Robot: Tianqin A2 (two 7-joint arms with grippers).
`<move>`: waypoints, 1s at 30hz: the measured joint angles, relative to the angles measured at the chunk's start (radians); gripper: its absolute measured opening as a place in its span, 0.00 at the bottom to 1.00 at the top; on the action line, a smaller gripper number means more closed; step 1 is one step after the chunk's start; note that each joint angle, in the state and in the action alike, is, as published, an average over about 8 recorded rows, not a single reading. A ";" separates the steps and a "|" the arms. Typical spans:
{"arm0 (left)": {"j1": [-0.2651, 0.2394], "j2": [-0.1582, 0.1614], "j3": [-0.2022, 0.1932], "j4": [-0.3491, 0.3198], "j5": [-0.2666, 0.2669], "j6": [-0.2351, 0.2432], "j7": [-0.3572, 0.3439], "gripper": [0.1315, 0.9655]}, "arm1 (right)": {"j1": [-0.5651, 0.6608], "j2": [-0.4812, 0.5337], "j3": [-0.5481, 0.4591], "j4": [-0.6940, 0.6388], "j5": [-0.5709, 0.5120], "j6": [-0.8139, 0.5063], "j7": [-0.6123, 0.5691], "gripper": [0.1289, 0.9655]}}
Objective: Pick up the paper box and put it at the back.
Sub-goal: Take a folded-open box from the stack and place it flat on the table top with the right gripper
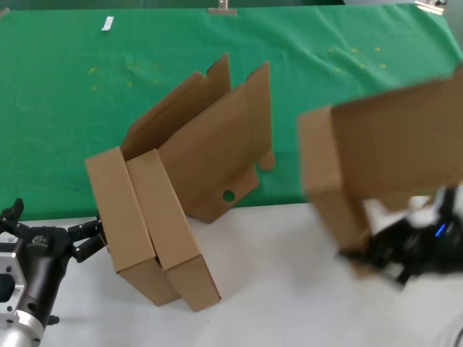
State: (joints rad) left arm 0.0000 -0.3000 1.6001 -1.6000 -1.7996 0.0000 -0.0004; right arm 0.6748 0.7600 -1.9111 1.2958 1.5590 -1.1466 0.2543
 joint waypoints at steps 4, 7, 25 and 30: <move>0.000 0.000 0.000 0.000 0.000 0.000 0.000 1.00 | 0.107 0.050 -0.009 0.018 -0.101 0.007 0.092 0.03; 0.000 0.000 0.000 0.000 0.000 0.000 0.000 1.00 | 0.211 0.061 -0.028 -0.006 -0.177 -0.005 0.124 0.03; 0.000 0.000 0.000 0.000 0.000 0.000 0.000 1.00 | 0.771 -0.300 -0.297 -0.747 -0.631 0.165 -0.012 0.03; 0.000 0.000 0.000 0.000 0.000 0.000 0.000 1.00 | 0.815 -0.398 -0.340 -0.973 -0.665 0.298 -0.081 0.03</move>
State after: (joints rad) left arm 0.0000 -0.3000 1.6000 -1.6000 -1.7996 0.0000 -0.0004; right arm 1.4896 0.3624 -2.2514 0.3227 0.8942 -0.8490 0.1733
